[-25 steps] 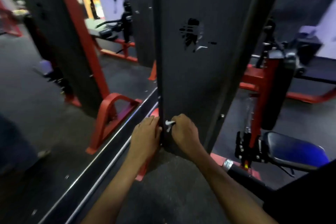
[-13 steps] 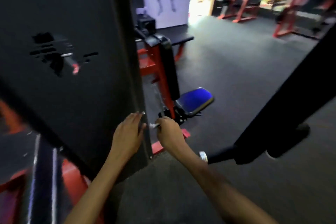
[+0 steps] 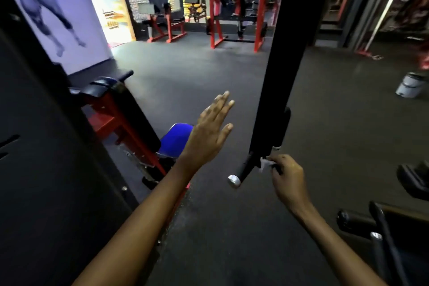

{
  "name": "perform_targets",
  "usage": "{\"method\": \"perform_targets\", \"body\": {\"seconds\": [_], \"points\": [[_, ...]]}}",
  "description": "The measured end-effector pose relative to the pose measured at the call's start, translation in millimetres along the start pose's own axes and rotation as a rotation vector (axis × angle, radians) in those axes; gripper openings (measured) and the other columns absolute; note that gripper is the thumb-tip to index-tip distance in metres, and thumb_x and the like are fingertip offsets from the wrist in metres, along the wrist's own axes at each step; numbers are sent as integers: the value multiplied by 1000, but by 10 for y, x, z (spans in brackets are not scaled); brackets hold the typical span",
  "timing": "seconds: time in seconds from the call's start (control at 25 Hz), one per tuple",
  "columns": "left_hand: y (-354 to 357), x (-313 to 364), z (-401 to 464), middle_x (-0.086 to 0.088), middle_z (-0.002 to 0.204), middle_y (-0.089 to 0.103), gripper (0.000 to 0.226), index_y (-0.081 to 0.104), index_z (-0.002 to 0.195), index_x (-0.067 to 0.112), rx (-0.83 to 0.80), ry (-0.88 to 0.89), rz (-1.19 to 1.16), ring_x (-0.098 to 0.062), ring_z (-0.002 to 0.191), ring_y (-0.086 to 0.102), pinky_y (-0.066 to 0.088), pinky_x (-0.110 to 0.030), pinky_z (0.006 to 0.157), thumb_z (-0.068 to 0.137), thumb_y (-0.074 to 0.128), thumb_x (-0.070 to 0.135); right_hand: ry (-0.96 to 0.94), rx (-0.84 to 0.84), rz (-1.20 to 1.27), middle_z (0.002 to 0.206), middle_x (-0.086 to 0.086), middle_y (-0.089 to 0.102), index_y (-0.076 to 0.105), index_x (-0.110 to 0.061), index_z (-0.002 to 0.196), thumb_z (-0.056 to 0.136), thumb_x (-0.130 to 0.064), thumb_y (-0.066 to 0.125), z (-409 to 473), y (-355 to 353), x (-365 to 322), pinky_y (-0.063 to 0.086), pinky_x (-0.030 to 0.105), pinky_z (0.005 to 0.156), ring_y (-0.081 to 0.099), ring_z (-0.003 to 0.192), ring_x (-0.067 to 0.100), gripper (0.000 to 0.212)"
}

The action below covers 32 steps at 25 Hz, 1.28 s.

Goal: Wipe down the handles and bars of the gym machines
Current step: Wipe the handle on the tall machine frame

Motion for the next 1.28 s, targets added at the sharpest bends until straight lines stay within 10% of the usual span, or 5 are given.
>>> {"method": "perform_targets", "body": {"seconds": [0.36, 0.76, 0.92, 1.12, 1.28], "points": [[482, 398, 1033, 13, 156, -25, 64, -15, 150, 35, 149, 544, 93, -14, 146, -16, 5, -43, 120, 103, 28, 38, -281, -212, -140, 115, 13, 65, 66, 1, 106, 85, -4, 41, 163, 653, -115, 45, 28, 97, 60, 112, 24, 33], [764, 499, 1058, 10, 157, -27, 105, -15, 151, 32, 273, 580, -186, -14, 146, -18, -2, -39, 120, 82, 61, 52, -170, -238, -329, 117, 18, 62, 66, 2, 104, 85, -7, 46, -24, 865, 21, 53, 45, 86, 58, 114, 32, 29], [779, 529, 1061, 13, 156, -26, 96, 5, 152, 24, 245, 656, -342, -14, 147, -16, 5, -40, 120, 80, 68, 37, -219, -304, -363, 118, 15, 59, 63, 1, 104, 87, -9, 39, -511, 957, -289, 37, 20, 103, 50, 118, 18, 31], [798, 601, 1032, 7, 160, -18, 93, 7, 151, 18, 236, 679, -461, -17, 146, -20, 7, -42, 120, 81, 67, 23, 291, -284, -170, 136, 23, 45, 51, 7, 126, 94, -11, 46, -51, 1016, -15, 31, 15, 102, 43, 128, 26, 37], [799, 590, 1025, 3, 161, -7, 76, 24, 142, 9, 231, 683, -534, -16, 146, -19, 8, -43, 120, 80, 67, 17, 109, -7, -189, 102, 21, 65, 68, 7, 86, 78, -3, 36, -618, 964, -548, 38, 18, 95, 59, 104, 19, 35]]}}
Point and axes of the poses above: each hand's wrist, its own z-axis towards the middle knuckle, its own y-axis out of the palm, x = y × z, the point moved 7 cm from there along z, towards the middle knuckle
